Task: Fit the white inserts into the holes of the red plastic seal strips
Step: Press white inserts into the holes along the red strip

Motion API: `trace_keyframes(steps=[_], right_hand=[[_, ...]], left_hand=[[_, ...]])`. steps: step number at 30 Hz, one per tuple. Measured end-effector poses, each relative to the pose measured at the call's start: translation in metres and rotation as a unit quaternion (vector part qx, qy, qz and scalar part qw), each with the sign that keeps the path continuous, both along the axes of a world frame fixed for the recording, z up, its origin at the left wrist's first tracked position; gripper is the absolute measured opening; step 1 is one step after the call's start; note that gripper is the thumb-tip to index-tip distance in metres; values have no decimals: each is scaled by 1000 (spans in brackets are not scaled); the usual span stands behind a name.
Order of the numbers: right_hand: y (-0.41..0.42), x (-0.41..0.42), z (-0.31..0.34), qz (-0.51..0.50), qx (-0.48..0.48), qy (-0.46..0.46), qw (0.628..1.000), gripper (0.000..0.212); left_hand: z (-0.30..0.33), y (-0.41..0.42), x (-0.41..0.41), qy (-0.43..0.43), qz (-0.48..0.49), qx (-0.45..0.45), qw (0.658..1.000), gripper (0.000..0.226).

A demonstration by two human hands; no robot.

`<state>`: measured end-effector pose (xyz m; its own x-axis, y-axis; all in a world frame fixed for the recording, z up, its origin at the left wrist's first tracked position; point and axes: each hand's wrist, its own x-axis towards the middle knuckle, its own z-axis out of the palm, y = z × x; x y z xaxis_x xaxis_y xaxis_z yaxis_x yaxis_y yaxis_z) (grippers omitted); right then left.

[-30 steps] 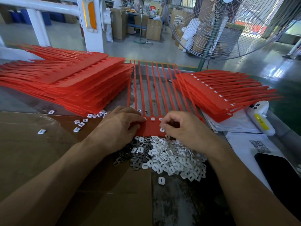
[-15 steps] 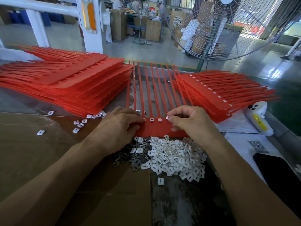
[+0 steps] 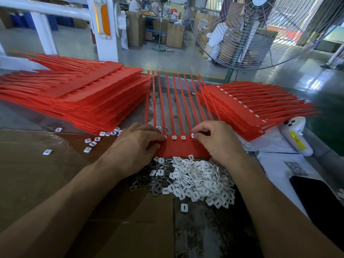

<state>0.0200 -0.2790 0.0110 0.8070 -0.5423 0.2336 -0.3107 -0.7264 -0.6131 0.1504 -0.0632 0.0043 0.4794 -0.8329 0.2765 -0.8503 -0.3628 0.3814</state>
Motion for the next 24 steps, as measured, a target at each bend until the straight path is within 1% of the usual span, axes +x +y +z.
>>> trace_keyframes(steps=[7,11,15,17,19,24], right_hand=[[6,3,2,-4,-31,13,999,13],[7,2,3,6,-55,29,998,17],[6,-6,3,8,-35,17,999,26],[5,-11,3,7,-36,8,999,25],[6,-14,4,10,-52,20,998,23],[11,-12,5,30,-91,58,994,28]], left_hand=[[0,1,-1,1,1,-6,1000,35],[0,1,0,1,0,-3,1000,35],[1,1,0,0,-1,-4,1000,35],[0,1,-1,-1,-1,-2,1000,35],[0,1,-1,-3,-2,-3,1000,35],[0,1,-1,-3,-2,-5,1000,35]])
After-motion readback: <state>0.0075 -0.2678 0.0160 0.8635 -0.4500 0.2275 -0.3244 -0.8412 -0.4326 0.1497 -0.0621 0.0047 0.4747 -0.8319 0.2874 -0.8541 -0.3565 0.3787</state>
